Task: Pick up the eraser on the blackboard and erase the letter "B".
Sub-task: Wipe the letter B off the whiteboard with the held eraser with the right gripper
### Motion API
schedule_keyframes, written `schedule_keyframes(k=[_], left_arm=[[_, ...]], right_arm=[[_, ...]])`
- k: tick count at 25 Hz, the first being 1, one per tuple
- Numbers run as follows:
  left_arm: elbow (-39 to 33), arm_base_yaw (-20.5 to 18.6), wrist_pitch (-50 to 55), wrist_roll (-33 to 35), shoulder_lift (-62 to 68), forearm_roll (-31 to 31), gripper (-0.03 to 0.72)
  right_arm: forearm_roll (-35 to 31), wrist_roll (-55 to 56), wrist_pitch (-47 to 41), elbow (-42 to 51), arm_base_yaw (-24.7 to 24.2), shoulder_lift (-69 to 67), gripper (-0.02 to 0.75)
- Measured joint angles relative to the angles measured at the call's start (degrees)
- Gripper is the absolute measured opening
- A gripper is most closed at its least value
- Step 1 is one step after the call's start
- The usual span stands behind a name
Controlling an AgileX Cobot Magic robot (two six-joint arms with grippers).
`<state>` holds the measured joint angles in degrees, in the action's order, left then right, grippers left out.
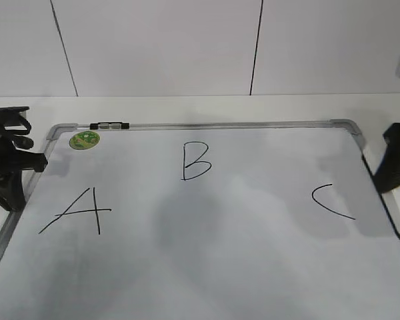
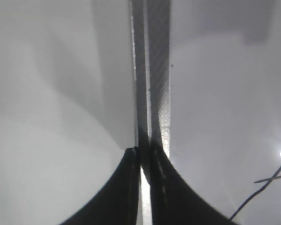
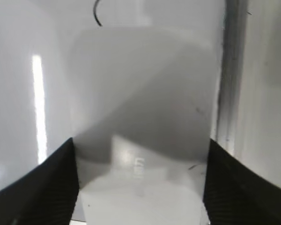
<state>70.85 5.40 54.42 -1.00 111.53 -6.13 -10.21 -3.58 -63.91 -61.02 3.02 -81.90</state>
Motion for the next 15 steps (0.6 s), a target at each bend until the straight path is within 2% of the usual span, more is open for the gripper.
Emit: schedule_keyframes(k=[7,15], left_arm=[[0.0,0.0,0.0,0.0,0.0,-0.1,0.017],[0.0,0.0,0.2,0.0,0.0,-0.1,0.017]], right_arm=[[2.0,4.5,-0.8,-9.7,11.7,-9.0,0.567],[2.3,5.8,-4.2,-26.6,19.5,-22.9,0.567]])
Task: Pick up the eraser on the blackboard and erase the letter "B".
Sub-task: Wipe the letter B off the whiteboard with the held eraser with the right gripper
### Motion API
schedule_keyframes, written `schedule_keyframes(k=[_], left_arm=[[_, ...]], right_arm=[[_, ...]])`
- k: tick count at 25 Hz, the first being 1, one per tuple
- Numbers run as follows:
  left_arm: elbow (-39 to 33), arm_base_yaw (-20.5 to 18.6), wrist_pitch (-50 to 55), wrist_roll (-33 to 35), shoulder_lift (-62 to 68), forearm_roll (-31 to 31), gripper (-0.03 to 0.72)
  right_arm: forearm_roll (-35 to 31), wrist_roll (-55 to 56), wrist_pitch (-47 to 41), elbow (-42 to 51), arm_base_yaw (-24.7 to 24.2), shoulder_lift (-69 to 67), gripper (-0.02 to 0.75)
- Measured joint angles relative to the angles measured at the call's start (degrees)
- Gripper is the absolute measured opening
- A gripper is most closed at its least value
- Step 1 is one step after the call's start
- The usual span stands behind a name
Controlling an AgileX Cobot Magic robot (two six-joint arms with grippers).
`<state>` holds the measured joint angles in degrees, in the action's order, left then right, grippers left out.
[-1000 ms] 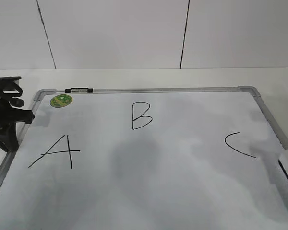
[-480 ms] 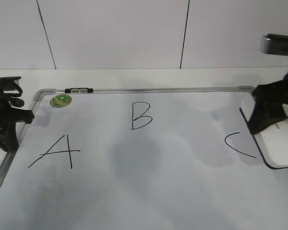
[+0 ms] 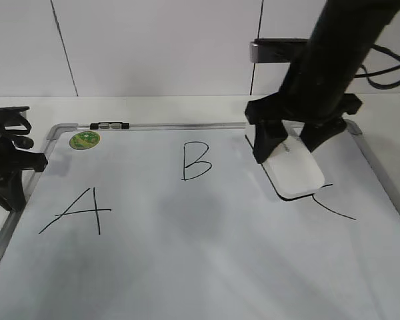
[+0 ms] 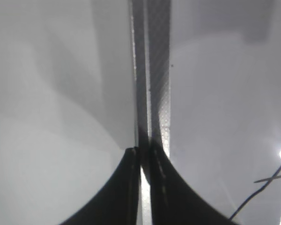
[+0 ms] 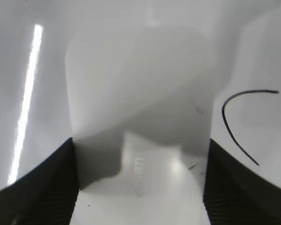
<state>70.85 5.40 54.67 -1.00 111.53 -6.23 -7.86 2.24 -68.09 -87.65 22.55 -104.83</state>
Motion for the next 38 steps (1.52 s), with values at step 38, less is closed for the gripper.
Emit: schedule_keyframes(k=[38], left_arm=[[0.2,0.0,0.9,0.0,0.1,0.0,0.017]], right_arm=[[0.7,0.4,-1.9,-39.2,3.1,-34.7,0.566]])
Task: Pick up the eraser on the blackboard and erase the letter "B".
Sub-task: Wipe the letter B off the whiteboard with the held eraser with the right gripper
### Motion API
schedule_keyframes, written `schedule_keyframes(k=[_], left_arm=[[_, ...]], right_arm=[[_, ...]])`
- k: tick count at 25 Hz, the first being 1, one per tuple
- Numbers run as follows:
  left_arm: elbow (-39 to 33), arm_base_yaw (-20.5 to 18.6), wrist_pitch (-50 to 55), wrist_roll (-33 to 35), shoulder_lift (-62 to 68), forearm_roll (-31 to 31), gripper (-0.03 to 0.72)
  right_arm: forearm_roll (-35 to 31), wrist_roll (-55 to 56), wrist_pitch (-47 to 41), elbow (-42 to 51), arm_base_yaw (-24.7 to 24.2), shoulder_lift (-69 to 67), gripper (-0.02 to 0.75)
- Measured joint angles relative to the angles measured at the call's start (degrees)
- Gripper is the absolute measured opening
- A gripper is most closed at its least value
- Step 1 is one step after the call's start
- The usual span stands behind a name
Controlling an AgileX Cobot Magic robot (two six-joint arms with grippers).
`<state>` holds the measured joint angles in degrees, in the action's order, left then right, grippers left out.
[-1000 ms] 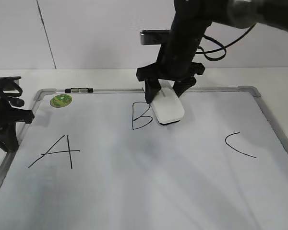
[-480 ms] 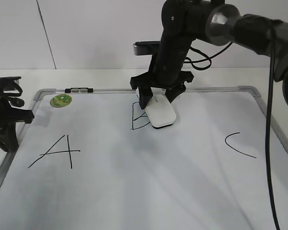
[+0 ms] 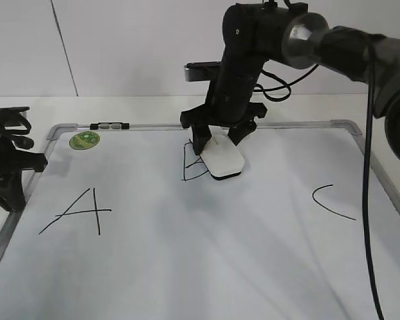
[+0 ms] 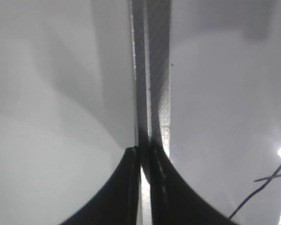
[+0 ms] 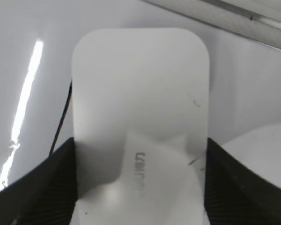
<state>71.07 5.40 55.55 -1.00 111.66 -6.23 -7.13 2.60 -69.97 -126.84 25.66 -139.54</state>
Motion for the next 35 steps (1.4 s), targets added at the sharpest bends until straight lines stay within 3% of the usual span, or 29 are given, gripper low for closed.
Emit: schedule_keyframes(k=[10,21,29,35], left_arm=[[0.0,0.0,0.0,0.0,0.0,0.1,0.017],[0.0,0.0,0.6,-0.1,0.0,0.3,0.017],[0.0,0.0,0.8,-0.1,0.0,0.4,0.018],[0.0,0.0,0.8,-0.1,0.0,0.3,0.018]], right_arm=[[0.7,-0.8,-0.3,-0.3,1.0,-0.3,0.566],[2.7,-3.6,-0.1,-0.3,10.9,-0.4,0.566],[7.1,-1.7,-0.1,-0.4,11.5,-0.4,0.566],[6.6,-0.1,-0.1,-0.4,9.3,-0.5,0.566]])
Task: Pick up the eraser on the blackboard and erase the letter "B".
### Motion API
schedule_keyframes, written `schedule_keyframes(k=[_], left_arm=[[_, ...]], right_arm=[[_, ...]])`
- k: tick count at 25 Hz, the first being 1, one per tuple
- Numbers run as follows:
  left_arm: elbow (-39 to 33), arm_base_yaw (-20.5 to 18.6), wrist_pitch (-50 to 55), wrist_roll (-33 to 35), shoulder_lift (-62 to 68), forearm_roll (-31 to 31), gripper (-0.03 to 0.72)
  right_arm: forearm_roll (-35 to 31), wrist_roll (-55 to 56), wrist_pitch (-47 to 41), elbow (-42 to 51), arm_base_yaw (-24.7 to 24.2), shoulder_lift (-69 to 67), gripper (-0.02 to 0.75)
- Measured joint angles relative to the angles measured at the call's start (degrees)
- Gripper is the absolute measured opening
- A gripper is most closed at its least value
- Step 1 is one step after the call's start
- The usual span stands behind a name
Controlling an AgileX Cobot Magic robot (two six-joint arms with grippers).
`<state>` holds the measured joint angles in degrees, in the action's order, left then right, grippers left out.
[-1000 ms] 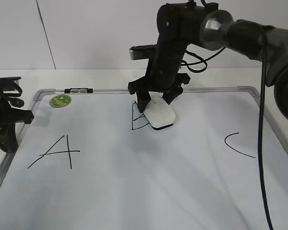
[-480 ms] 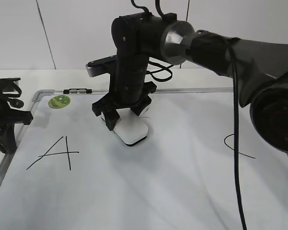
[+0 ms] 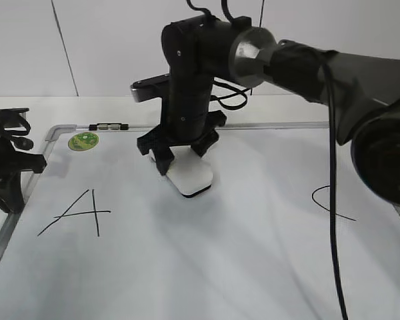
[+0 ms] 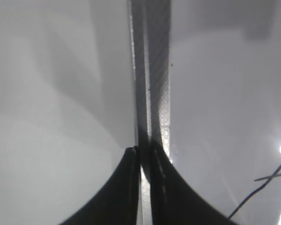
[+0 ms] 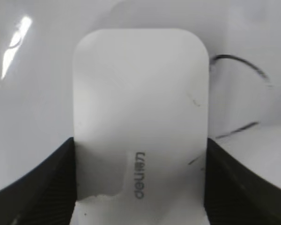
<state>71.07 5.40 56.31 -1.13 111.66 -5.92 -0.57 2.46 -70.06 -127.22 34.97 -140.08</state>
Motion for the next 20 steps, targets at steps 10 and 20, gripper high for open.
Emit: schedule_keyframes(k=[10,20], left_arm=[[0.0,0.0,0.0,0.0,0.0,0.0,0.018],[0.0,0.0,0.0,0.0,0.0,0.0,0.018]], right_arm=[[-0.1,0.8,0.2,-0.1,-9.5,0.0,0.565],[-0.8,1.2,0.1,-0.1,-11.6,0.0,0.565]])
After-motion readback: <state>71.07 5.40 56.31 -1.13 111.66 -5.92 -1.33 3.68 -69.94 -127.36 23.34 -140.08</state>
